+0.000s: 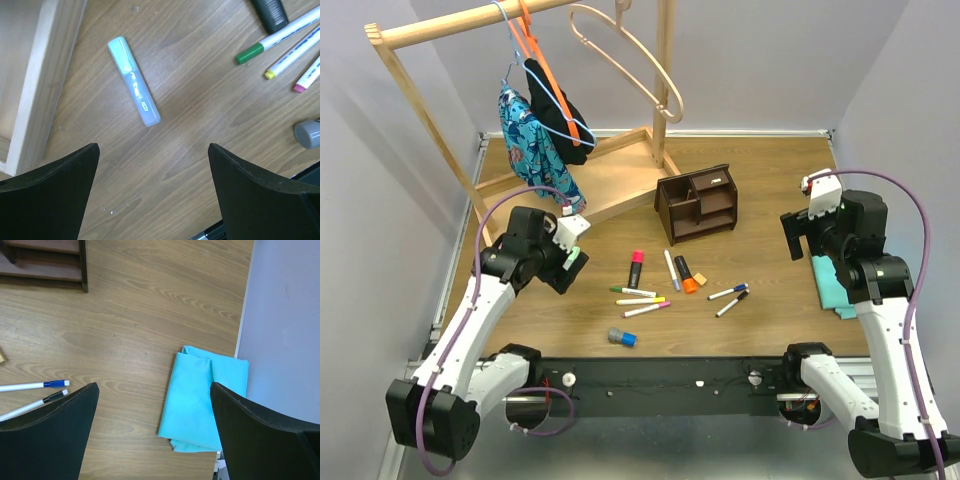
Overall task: Sort the stationery into containers
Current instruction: Pick up the stationery from the center of the board.
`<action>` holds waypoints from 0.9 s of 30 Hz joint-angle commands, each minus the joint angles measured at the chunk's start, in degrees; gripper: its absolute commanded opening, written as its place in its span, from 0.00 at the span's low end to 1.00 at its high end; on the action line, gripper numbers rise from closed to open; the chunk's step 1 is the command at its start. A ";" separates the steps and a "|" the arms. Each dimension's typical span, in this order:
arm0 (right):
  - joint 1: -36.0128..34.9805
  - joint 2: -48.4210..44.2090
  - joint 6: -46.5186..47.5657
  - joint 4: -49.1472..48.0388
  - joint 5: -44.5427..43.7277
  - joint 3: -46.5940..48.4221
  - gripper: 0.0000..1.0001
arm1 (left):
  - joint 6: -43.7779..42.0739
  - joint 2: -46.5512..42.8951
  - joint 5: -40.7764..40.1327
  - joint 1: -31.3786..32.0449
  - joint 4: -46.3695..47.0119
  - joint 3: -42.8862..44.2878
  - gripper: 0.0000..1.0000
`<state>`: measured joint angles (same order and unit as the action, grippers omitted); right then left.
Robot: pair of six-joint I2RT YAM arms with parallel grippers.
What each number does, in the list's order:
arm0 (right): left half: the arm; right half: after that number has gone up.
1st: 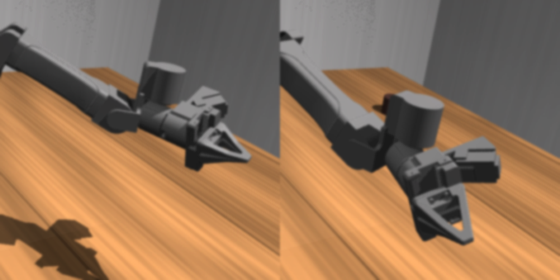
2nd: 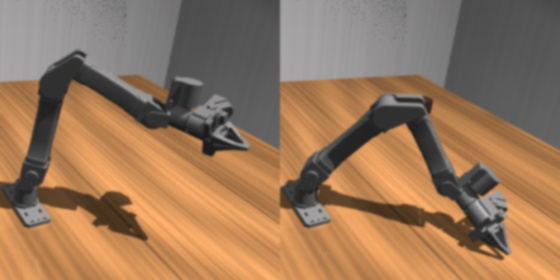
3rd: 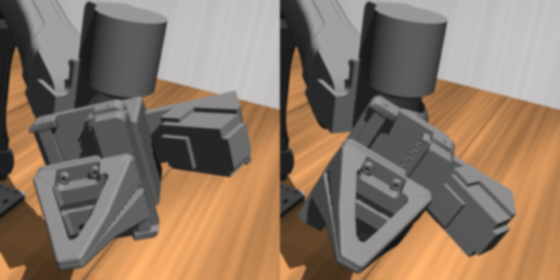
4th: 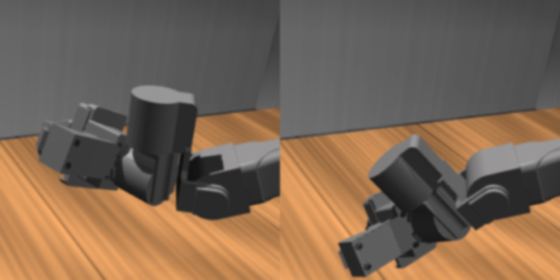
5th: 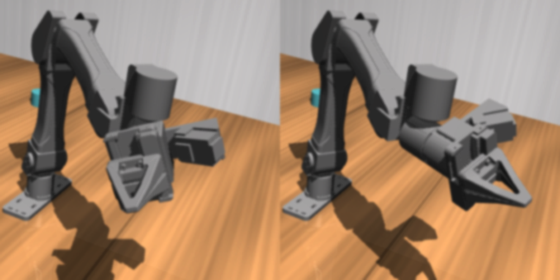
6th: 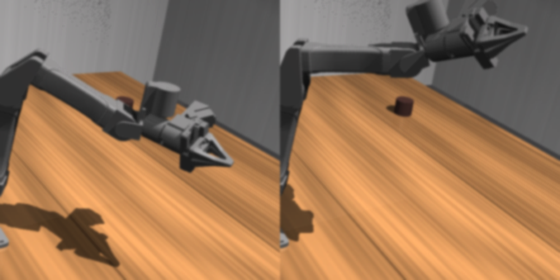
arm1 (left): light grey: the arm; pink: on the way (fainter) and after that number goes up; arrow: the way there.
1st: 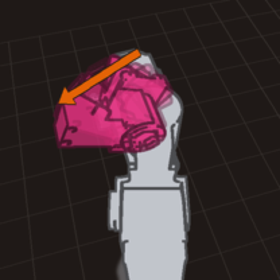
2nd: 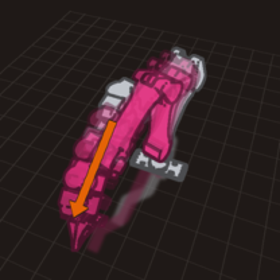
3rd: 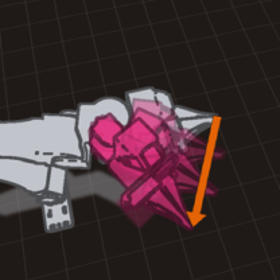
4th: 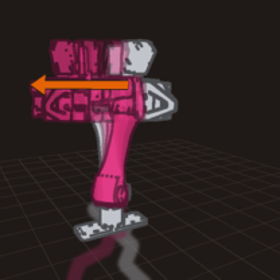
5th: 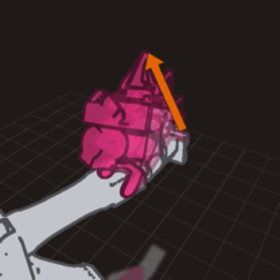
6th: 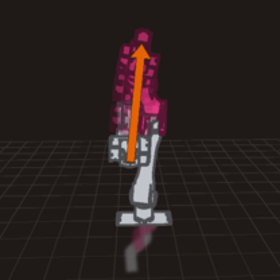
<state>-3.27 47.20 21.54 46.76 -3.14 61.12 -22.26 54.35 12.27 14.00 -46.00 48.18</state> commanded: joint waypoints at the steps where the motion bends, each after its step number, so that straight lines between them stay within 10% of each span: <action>1: 0.10 0.17 -1.67 2.02 4.52 2.86 1.00 | 2.04 2.42 -4.70 0.24 1.52 -1.07 0.99; 27: 0.10 7.29 -10.46 3.16 15.44 9.19 0.96 | 14.88 32.83 -16.40 2.61 10.31 9.38 0.74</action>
<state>-3.27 56.23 13.41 50.50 11.42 70.70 -9.85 84.66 1.34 15.79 -38.26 56.12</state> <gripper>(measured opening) 0.969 0.760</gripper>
